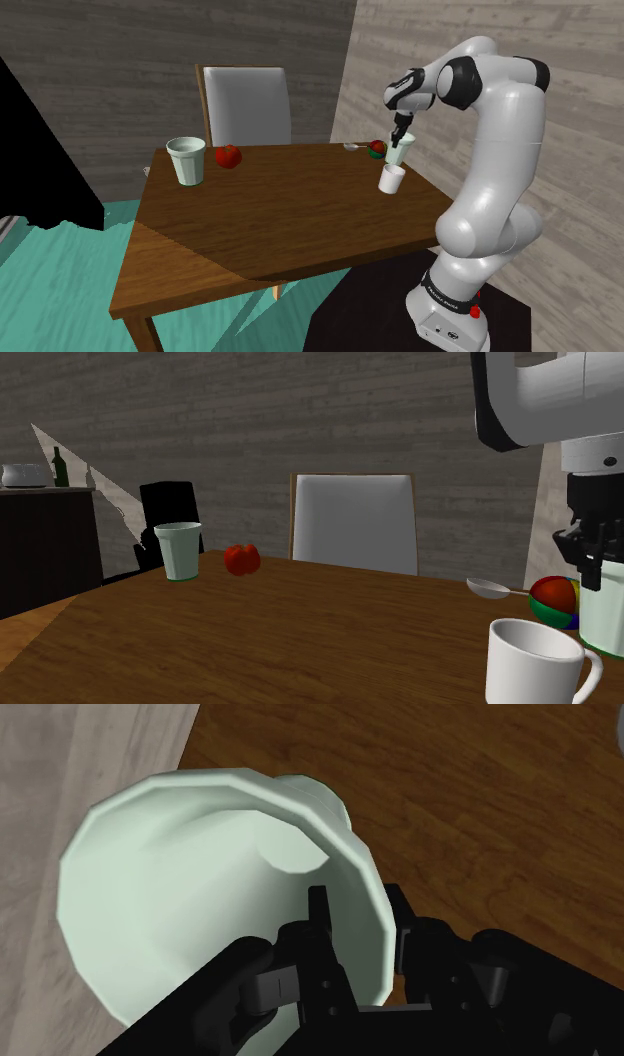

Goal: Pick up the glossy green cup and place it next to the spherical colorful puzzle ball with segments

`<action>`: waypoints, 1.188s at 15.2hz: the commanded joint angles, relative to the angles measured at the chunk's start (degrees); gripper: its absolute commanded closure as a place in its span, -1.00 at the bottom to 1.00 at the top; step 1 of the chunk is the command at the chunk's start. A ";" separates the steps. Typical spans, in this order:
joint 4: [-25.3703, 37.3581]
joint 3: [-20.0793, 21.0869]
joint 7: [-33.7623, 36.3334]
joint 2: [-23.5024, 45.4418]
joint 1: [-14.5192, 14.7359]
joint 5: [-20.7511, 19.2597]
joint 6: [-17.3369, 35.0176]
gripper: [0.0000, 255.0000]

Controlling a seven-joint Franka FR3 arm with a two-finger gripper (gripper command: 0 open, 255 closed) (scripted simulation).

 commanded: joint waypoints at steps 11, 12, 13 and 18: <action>-0.56 0.08 0.02 0.35 -0.01 0.13 0.98 -1.00; -0.56 0.08 0.02 0.35 -0.01 0.13 0.98 -1.00; -0.55 0.08 0.02 0.35 -0.01 0.13 0.97 -1.00; 1.31 -0.43 1.09 -3.70 1.12 -1.57 -4.77 -1.00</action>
